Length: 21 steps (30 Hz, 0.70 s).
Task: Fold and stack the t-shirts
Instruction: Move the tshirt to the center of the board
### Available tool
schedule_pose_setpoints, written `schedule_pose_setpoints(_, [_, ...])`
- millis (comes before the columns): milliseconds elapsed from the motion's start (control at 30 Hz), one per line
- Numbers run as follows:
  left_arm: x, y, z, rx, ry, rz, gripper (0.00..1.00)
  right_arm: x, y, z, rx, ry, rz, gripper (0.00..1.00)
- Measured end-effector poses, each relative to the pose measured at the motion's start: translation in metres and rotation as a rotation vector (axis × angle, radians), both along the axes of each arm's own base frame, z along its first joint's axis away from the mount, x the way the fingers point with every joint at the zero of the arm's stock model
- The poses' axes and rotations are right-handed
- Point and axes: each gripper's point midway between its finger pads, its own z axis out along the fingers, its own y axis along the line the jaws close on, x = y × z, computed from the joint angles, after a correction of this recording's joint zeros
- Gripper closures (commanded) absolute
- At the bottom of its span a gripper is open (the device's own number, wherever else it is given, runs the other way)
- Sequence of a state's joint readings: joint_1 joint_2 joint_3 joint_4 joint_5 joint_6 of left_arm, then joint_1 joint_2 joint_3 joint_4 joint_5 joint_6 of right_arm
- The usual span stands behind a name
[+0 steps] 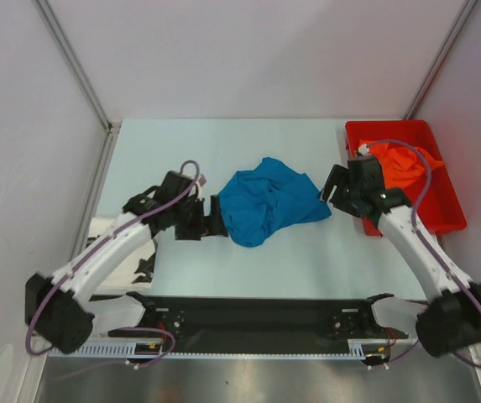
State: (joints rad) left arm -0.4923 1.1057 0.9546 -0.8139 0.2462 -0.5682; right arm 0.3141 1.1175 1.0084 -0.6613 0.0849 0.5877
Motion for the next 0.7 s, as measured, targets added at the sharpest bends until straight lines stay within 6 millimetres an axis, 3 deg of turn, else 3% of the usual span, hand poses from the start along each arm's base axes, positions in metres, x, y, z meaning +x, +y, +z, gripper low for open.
schedule_pose_setpoints(67, [0.014,-0.019,-0.013,0.046,0.032,-0.049,0.02,0.023,-0.006,-0.028,-0.004,0.064,-0.007,0.18])
schedule_pose_setpoints(200, [0.052,-0.043,-0.03,0.127,0.036,-0.093,0.02,0.048,-0.009,-0.09,-0.073,0.24,0.049,0.1])
schedule_pose_setpoints(300, [0.082,-0.053,-0.047,0.186,0.033,-0.109,0.01,0.069,-0.007,-0.107,-0.117,0.283,0.104,0.1])
schedule_pose_setpoints(433, [0.107,-0.066,-0.074,0.229,0.064,-0.132,0.06,0.092,-0.007,-0.114,-0.151,0.283,0.146,0.16])
schedule_pose_setpoints(567, [0.111,-0.07,-0.102,0.253,0.115,-0.154,0.21,0.098,-0.01,-0.122,-0.168,0.297,0.161,0.22])
schedule_pose_setpoints(633, [0.11,-0.069,-0.108,0.262,0.13,-0.159,0.3,0.098,-0.011,-0.129,-0.175,0.313,0.168,0.33])
schedule_pose_setpoints(700, [0.109,-0.069,-0.11,0.266,0.13,-0.163,0.47,0.097,-0.012,-0.138,-0.182,0.335,0.174,0.48])
